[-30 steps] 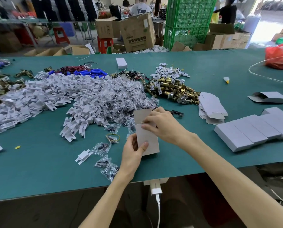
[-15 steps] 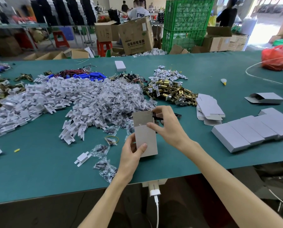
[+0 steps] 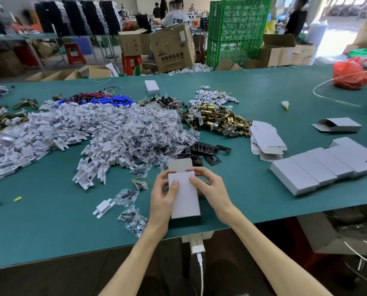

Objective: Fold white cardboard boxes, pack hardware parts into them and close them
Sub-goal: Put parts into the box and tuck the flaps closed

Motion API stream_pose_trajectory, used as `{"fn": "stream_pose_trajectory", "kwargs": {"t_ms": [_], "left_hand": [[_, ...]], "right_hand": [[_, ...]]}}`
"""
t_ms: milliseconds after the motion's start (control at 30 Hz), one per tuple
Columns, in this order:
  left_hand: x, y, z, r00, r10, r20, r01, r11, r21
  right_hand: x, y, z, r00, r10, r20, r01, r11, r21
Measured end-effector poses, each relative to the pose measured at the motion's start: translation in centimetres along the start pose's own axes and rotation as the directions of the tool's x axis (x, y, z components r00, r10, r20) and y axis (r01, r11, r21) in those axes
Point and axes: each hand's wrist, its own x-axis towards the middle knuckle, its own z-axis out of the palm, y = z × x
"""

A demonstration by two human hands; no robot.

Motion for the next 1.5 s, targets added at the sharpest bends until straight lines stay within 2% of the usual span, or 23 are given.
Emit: {"fn": "stream_pose_trajectory", "kwargs": {"t_ms": [133, 300, 467, 567, 667, 767, 933, 1200, 1500], "left_hand": [[0.1, -0.4, 0.1, 0.999, 0.013, -0.035, -0.010, 0.997, 0.074], [0.3, -0.7, 0.0, 0.997, -0.005, -0.079, 0.016, 0.991, 0.130], [0.3, -0.6, -0.3, 0.995, -0.022, -0.098, 0.030, 0.997, 0.073], [0.1, -0.2, -0.2, 0.997, 0.017, -0.074, -0.011, 0.997, 0.075], [0.1, 0.1, -0.1, 0.994, 0.050, -0.094, -0.046, 0.998, 0.045], [0.0, 0.0, -0.1, 0.992, 0.021, -0.121, -0.020, 1.000, 0.002], [0.1, -0.3, 0.0, 0.999, 0.007, -0.046, -0.003, 0.996, 0.087], [0.2, -0.4, 0.1, 0.999, 0.021, 0.027, -0.024, 0.989, 0.143], [0.5, -0.9, -0.1, 1.000, -0.018, 0.011, 0.015, 0.981, 0.192]], "right_hand": [[-0.5, 0.7, 0.0, 0.999, 0.044, -0.008, -0.044, 0.999, 0.032], [-0.5, 1.0, 0.2, 0.999, 0.034, -0.037, -0.035, 0.999, -0.026], [-0.5, 1.5, 0.4, 0.999, -0.003, -0.050, -0.002, 0.994, -0.106], [-0.7, 1.5, 0.4, 0.998, -0.051, -0.046, 0.046, 0.992, -0.113], [-0.9, 1.5, 0.4, 0.993, -0.097, -0.066, 0.092, 0.993, -0.072], [-0.9, 1.3, 0.4, 0.996, -0.063, -0.065, 0.064, 0.998, 0.005], [-1.1, 1.2, 0.0, 0.999, -0.039, 0.009, 0.039, 0.999, 0.011], [-1.3, 0.9, -0.2, 1.000, -0.014, 0.016, 0.013, 0.998, 0.067], [-1.3, 1.0, -0.2, 0.999, 0.029, 0.027, -0.031, 0.996, 0.087]]}}
